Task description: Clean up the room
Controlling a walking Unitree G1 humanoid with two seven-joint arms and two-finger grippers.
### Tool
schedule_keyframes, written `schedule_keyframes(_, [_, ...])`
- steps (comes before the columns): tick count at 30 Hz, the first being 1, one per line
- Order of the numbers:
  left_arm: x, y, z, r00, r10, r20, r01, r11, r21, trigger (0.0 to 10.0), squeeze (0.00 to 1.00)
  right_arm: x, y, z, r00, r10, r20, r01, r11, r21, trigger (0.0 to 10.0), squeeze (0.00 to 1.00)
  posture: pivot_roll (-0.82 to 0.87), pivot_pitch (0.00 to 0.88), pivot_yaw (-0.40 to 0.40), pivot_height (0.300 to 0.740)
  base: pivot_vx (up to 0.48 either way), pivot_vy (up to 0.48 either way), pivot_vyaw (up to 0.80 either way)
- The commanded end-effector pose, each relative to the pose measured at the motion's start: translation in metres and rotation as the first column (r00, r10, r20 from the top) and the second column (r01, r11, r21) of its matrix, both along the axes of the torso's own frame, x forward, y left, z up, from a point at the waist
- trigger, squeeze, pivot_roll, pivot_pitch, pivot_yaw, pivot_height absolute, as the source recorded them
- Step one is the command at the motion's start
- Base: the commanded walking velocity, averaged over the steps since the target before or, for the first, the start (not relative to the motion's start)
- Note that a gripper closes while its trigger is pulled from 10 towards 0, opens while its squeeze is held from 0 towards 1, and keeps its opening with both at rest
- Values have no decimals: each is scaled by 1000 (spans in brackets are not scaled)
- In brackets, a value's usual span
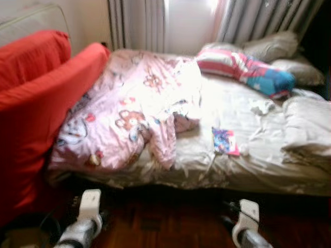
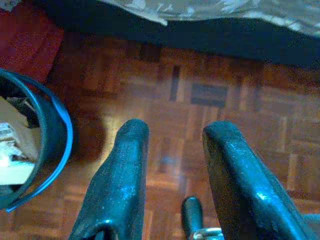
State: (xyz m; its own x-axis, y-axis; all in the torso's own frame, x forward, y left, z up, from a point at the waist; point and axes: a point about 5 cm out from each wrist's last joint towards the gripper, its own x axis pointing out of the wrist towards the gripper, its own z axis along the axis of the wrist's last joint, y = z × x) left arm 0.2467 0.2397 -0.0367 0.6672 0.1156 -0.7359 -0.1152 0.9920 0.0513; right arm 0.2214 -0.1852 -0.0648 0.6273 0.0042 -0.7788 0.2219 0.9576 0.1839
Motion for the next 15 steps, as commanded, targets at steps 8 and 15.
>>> schedule_keyframes(8, [4,-8,1,1000,-25,6,25,1000,-12,10000,0,1,-8,2,1000,-12,10,12,1000,-21,10000,0,45,0,-15,730,267,0,0])
schedule_keyframes(15, [3,-8,0,1000,-27,5,27,1000,-11,10000,0,0,-8,1,1000,-14,10,15,1000,-18,10000,0,46,0,-13,730,273,0,0])
